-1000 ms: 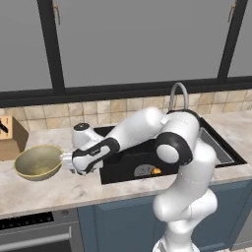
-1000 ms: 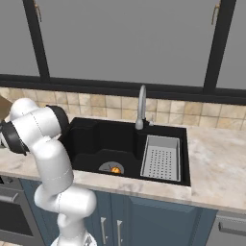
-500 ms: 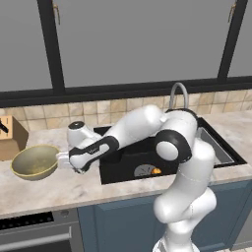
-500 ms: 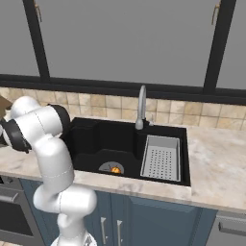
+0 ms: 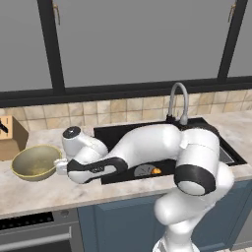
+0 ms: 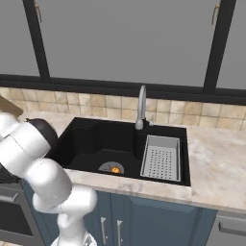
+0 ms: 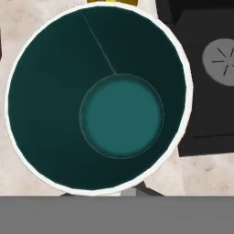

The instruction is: Clear the mugs and bowl far away from the sink.

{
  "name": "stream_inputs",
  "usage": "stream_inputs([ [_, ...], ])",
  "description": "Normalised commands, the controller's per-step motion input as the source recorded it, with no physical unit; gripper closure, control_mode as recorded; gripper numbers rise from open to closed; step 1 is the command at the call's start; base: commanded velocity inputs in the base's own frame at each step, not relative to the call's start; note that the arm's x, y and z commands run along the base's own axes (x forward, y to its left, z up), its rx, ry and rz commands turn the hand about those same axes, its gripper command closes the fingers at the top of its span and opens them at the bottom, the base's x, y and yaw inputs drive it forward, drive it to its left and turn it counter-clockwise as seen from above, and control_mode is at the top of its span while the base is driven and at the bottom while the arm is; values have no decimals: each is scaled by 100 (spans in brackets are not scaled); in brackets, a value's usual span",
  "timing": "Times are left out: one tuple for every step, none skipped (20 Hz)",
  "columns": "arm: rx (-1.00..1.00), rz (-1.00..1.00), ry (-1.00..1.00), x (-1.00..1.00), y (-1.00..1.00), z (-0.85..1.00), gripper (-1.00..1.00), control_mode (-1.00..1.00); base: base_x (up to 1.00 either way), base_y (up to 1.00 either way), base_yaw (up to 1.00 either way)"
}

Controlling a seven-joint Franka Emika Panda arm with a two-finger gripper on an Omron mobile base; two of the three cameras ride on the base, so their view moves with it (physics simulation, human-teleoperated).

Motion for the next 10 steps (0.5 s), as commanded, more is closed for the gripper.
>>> stream_inputs([
  [0, 0, -23, -99, -64, 56, 100, -100, 0, 0, 0],
  [0, -1, -22, -91, -72, 56, 100, -100, 0, 0, 0],
  [2, -1, -21, -85, -83, 63, 100, -100, 0, 0, 0],
  [5, -3, -20, -81, -94, 69, 100, -100, 0, 0, 0],
  [8, -3, -20, -81, -100, 79, 100, -100, 0, 0, 0],
  [12, -4, -19, -83, -100, 84, 100, -100, 0, 0, 0],
  [17, -5, -18, -87, -100, 91, 100, -100, 0, 0, 0],
  [22, -5, -16, -80, -100, 100, 100, -100, 0, 0, 0],
  [25, -3, -15, -71, -100, 100, 100, -100, 0, 0, 0],
  [27, -1, -15, -69, -100, 100, 100, -100, 0, 0, 0],
])
